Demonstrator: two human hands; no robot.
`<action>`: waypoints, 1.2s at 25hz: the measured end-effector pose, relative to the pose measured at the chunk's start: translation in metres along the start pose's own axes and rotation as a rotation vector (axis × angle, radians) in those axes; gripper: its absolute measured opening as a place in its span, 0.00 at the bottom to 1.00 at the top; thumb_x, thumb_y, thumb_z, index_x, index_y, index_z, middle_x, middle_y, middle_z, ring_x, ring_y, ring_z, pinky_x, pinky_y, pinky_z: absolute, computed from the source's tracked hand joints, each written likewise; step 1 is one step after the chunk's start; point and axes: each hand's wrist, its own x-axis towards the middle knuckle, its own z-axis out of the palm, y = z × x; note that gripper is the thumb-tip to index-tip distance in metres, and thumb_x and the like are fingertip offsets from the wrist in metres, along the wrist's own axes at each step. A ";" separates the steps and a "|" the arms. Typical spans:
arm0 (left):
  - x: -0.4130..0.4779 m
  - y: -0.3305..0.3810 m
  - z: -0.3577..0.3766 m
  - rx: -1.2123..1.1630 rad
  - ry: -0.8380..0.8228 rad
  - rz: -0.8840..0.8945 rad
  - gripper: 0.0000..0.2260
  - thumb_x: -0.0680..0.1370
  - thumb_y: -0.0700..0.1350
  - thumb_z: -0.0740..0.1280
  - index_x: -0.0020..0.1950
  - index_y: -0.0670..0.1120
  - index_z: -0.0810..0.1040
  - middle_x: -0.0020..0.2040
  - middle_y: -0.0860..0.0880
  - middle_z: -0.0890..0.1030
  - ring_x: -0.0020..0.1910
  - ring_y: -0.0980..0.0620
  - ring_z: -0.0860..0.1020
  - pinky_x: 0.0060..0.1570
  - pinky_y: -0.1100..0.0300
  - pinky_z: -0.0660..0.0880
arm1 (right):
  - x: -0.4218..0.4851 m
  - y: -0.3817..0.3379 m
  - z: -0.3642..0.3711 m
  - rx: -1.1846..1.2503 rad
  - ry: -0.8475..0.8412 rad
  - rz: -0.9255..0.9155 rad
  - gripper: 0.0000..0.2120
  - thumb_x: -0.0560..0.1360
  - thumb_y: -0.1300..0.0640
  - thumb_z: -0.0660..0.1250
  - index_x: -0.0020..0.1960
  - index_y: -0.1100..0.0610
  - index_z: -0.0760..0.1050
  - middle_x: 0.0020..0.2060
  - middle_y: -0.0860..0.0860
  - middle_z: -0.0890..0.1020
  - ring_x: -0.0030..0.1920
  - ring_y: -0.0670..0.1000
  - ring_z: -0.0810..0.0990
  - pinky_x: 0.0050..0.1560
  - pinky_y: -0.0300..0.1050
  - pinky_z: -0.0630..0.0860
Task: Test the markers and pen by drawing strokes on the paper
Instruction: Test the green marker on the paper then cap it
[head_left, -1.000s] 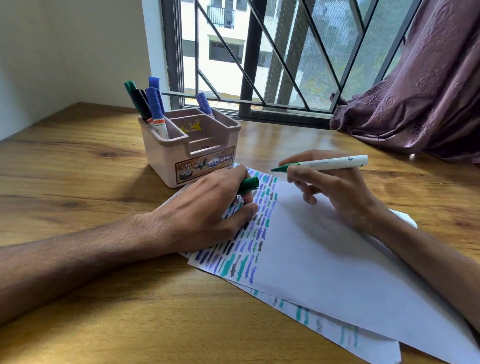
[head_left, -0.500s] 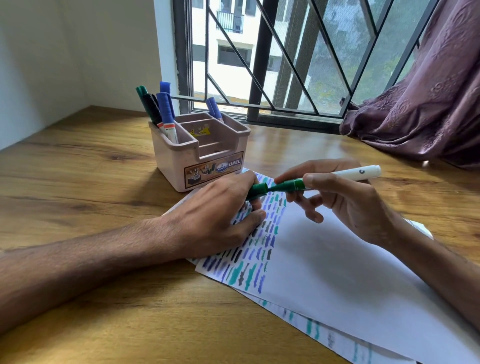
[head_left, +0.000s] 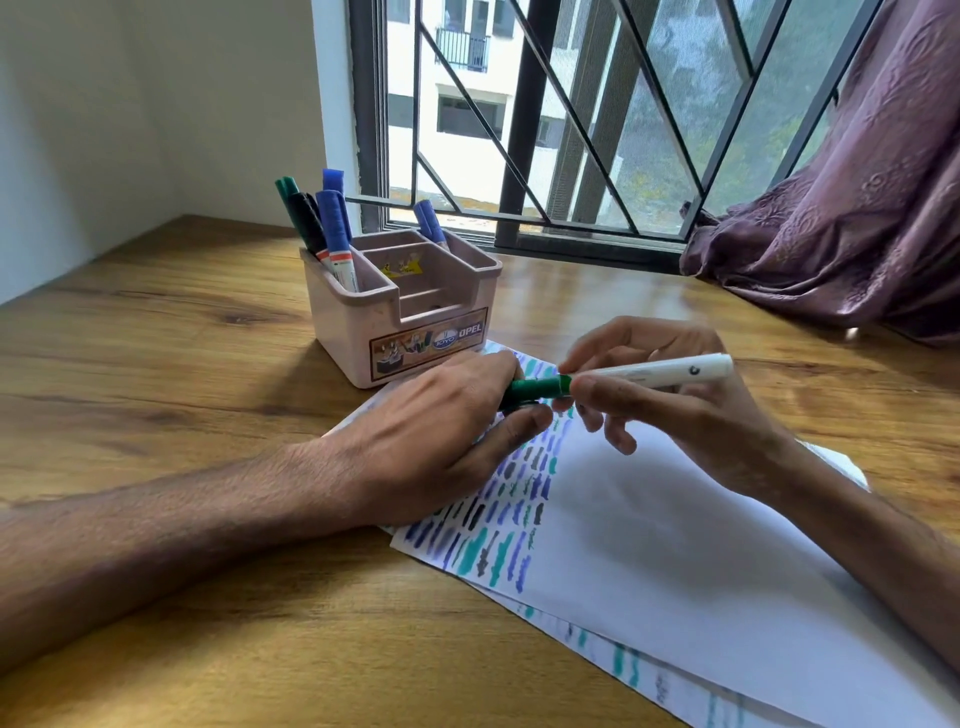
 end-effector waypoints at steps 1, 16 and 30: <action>0.000 0.000 0.000 -0.006 -0.003 0.001 0.11 0.83 0.61 0.54 0.48 0.56 0.65 0.42 0.56 0.72 0.39 0.58 0.71 0.39 0.61 0.69 | 0.000 0.000 0.001 -0.011 0.011 -0.002 0.09 0.72 0.60 0.76 0.49 0.64 0.83 0.36 0.57 0.87 0.33 0.53 0.80 0.27 0.45 0.75; 0.006 -0.006 0.002 -0.092 0.171 0.102 0.09 0.84 0.49 0.63 0.50 0.46 0.78 0.36 0.54 0.76 0.33 0.55 0.75 0.34 0.56 0.72 | 0.001 0.006 0.001 0.065 0.130 0.067 0.10 0.67 0.63 0.77 0.46 0.66 0.84 0.35 0.60 0.87 0.34 0.54 0.85 0.36 0.41 0.80; 0.010 -0.007 0.000 -0.204 0.143 0.048 0.08 0.83 0.51 0.64 0.54 0.49 0.79 0.38 0.59 0.79 0.37 0.58 0.80 0.36 0.70 0.72 | 0.007 0.005 -0.006 0.023 0.108 0.061 0.10 0.68 0.57 0.79 0.49 0.59 0.88 0.40 0.61 0.89 0.40 0.56 0.88 0.41 0.46 0.84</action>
